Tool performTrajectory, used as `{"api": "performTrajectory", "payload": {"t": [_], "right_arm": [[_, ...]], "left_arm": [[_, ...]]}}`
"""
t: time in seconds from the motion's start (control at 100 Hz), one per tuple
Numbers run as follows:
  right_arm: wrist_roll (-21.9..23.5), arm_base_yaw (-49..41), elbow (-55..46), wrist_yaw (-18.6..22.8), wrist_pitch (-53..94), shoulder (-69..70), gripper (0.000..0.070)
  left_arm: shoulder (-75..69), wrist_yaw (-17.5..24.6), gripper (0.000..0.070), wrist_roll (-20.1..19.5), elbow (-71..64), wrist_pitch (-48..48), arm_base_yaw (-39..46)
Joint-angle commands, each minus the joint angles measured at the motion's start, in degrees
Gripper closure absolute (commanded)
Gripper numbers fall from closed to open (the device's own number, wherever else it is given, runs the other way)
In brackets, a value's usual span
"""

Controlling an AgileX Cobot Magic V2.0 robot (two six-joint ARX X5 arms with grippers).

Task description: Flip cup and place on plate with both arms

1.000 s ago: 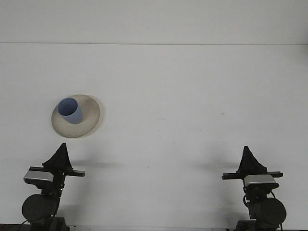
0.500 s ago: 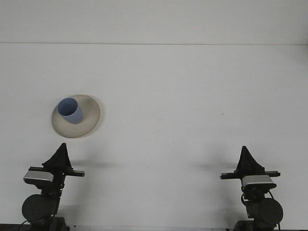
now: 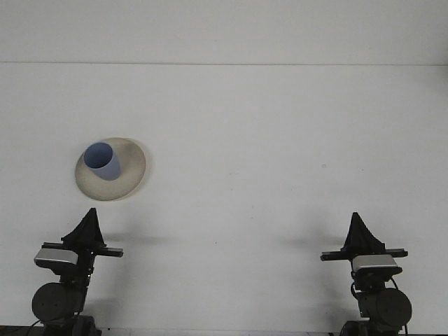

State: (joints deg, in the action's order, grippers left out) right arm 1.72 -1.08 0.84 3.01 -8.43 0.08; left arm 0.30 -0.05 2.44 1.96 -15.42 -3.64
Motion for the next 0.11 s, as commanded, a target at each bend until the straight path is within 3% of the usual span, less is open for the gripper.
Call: {"api": "performTrajectory", "payload": {"t": [0.0, 0.1], "right_arm": [[-0.26, 0.02, -0.13, -0.04, -0.57, 0.0, 0.07], [-0.24, 0.02, -0.13, -0.02, -0.57, 0.0, 0.07]], "left_arm": [[-0.11, -0.13, 0.0689, -0.44, -1.16, -0.55, -0.02], [-0.11, -0.13, 0.0689, -0.44, -1.16, -0.55, -0.02]]}}
